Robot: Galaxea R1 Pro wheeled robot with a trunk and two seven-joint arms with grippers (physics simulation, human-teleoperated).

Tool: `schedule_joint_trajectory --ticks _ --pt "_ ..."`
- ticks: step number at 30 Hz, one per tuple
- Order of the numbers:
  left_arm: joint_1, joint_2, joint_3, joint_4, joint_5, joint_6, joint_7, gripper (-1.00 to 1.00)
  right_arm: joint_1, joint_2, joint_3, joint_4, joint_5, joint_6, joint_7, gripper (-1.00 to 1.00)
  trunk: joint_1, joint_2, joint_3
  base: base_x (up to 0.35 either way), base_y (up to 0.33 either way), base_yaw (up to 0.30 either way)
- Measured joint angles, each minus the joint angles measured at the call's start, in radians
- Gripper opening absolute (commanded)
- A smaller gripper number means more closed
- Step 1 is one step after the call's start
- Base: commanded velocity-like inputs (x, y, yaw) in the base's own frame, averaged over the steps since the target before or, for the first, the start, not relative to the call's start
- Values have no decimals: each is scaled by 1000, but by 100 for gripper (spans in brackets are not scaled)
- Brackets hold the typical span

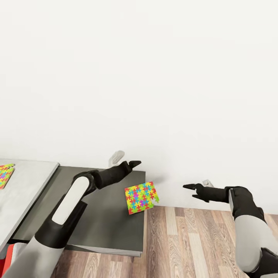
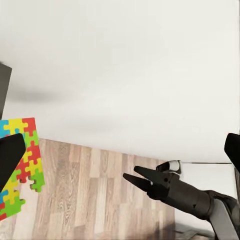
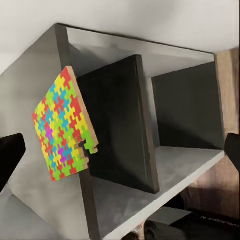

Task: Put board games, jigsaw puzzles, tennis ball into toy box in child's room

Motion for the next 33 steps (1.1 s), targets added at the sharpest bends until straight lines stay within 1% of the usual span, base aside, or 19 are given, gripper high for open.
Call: schedule_joint_trajectory --ticks 1,4,5,8,9,11,12,13,14,16,17,19,20,23,24,28,29,31,33 --pt "0 0 0 0 0 1 1 100 -1 0 0 1 0 0 -1 100 0 0 0 0 0 0" --pt "-25 -40 -5 -10 7 46 105 100 -46 5 -8 83 -48 7 -114 100 0 0 0 0 0 0" --pt "-25 -41 -5 -10 6 46 107 100 -46 5 -9 84 -48 7 -116 100 0 0 0 0 0 0" --pt "-44 -90 -9 -15 13 71 230 100 -75 9 -16 136 -142 10 -176 100 0 0 0 0 0 0" --pt "-44 -91 -9 -15 13 72 232 100 -75 9 -16 136 -142 10 -176 100 0 0 0 0 0 0" --pt "-52 -118 -11 -16 15 81 314 100 -86 11 -17 155 -205 11 -197 100 0 0 0 0 0 0" --pt "-55 -130 -11 -17 16 85 352 100 -90 12 -17 161 -231 12 -202 100 0 0 0 0 0 0" --pt "-55 -131 -11 -17 16 85 354 100 -90 12 -17 162 -231 12 -202 100 0 0 0 0 0 0" --pt "-59 -141 -12 -18 17 87 386 100 -93 15 -17 166 -252 13 -199 100 0 0 0 0 0 0" --pt "-65 -156 -12 -19 19 89 435 100 -98 22 -15 172 -282 12 -170 100 0 0 0 0 0 0" --pt "-65 -156 -12 -19 19 89 436 100 -98 22 -15 172 -281 12 -170 100 0 0 0 0 0 0" --pt "-69 -166 -13 -20 20 89 467 100 -101 26 0 176 -300 10 -117 100 0 0 0 0 0 0" --pt "-69 -166 -13 -20 20 89 468 100 -101 26 0 176 -299 10 -116 100 0 0 0 0 0 0" --pt "-72 -172 -6 -21 29 87 490 100 -100 27 64 178 -316 8 -25 100 0 0 0 0 0 0" --pt "-72 -172 -6 -21 29 87 490 100 -100 27 65 178 -315 8 -24 100 0 0 0 0 0 0" --pt "-72 -173 11 -21 72 86 487 100 -98 28 187 180 -331 7 71 100 0 0 -1 0 0 0" --pt "-72 -173 12 -21 72 86 487 100 -98 28 188 180 -331 6 72 100 0 0 -1 0 0 0" --pt "-70 -172 21 -21 91 86 474 100 -98 28 229 182 -336 7 99 100 0 0 -2 0 0 0" --pt "-67 -170 28 -21 104 85 453 100 -98 28 255 185 -340 8 118 100 0 0 -4 0 0 0"
